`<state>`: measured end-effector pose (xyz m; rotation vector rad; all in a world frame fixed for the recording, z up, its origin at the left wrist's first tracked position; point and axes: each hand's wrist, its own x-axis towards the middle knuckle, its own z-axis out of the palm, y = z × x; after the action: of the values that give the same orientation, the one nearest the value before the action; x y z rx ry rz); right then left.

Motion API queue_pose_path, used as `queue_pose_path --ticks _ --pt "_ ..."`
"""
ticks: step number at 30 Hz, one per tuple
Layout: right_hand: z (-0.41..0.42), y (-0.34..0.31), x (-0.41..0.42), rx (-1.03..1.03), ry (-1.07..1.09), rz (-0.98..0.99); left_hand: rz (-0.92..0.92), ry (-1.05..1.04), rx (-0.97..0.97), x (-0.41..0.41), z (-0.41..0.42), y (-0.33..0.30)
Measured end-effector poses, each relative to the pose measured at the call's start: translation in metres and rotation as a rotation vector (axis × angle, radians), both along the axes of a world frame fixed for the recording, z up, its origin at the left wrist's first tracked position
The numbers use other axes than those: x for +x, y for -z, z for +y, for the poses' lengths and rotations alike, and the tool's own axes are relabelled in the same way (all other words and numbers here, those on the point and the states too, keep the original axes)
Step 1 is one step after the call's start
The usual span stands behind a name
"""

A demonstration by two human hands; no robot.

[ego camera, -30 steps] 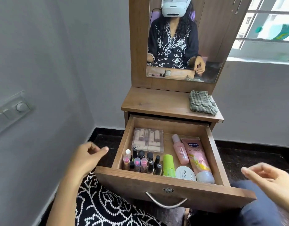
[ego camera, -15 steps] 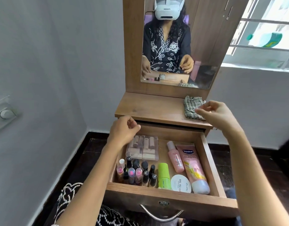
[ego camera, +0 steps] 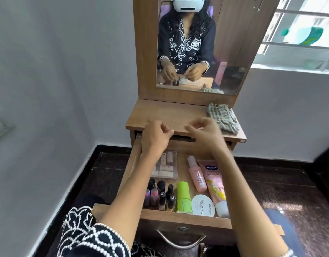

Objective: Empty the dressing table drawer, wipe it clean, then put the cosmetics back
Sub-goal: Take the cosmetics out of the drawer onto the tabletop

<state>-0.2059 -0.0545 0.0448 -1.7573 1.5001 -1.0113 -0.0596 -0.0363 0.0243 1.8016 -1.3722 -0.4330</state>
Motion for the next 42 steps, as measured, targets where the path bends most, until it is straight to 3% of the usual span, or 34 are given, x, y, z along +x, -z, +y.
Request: queue_pose_path --ticks 4,9,12,17,32,42 --pt "0.003 0.042 0.018 0.229 -0.095 0.139 -0.118 -0.076 0.181 0.009 0.009 0.027" --pt "0.004 0.071 0.029 0.338 -0.115 0.455 -0.256 -0.055 0.448 0.017 0.014 0.045" --pt "0.008 0.072 0.033 0.384 -0.209 0.585 -0.252 -0.036 0.584 0.013 0.014 0.052" --pt "0.011 0.072 0.036 0.403 -0.3 0.717 -0.24 -0.042 0.638 0.01 0.014 0.056" --pt "0.018 0.072 0.039 0.422 -0.29 0.67 -0.289 -0.004 0.637 0.01 0.021 0.052" --pt "0.019 0.061 0.026 0.478 -0.257 0.528 -0.082 -0.036 0.551 0.012 0.028 0.038"
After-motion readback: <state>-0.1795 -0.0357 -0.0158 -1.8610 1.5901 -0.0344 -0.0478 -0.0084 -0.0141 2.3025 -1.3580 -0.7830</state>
